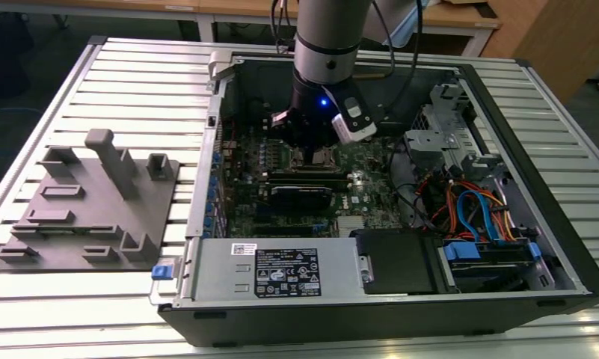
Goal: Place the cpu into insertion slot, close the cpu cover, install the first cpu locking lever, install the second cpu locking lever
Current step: 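Install the second cpu locking lever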
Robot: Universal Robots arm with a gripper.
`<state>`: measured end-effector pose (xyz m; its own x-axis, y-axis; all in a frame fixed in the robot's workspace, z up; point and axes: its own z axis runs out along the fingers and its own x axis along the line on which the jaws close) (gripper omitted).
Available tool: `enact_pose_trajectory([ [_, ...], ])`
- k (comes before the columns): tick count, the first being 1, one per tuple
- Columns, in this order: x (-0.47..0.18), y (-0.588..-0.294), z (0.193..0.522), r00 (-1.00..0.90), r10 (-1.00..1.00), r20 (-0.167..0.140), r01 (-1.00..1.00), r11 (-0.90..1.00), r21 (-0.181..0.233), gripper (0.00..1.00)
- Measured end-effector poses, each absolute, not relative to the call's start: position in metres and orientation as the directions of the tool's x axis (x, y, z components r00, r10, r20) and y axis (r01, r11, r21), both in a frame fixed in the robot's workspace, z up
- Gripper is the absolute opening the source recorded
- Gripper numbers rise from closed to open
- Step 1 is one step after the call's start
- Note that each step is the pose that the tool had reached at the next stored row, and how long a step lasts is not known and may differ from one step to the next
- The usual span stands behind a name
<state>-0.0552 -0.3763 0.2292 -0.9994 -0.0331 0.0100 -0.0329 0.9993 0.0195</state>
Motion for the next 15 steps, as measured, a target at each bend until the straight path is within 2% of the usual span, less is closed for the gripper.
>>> enact_pose_trajectory([
  [9,-0.0549,-0.3763,0.2292,-0.999,-0.033,0.012,-0.033,0.999,0.020,0.10],
  [15,-0.0535,-0.3771,0.2291,-0.998,-0.033,0.046,-0.032,0.999,0.031,0.10],
])
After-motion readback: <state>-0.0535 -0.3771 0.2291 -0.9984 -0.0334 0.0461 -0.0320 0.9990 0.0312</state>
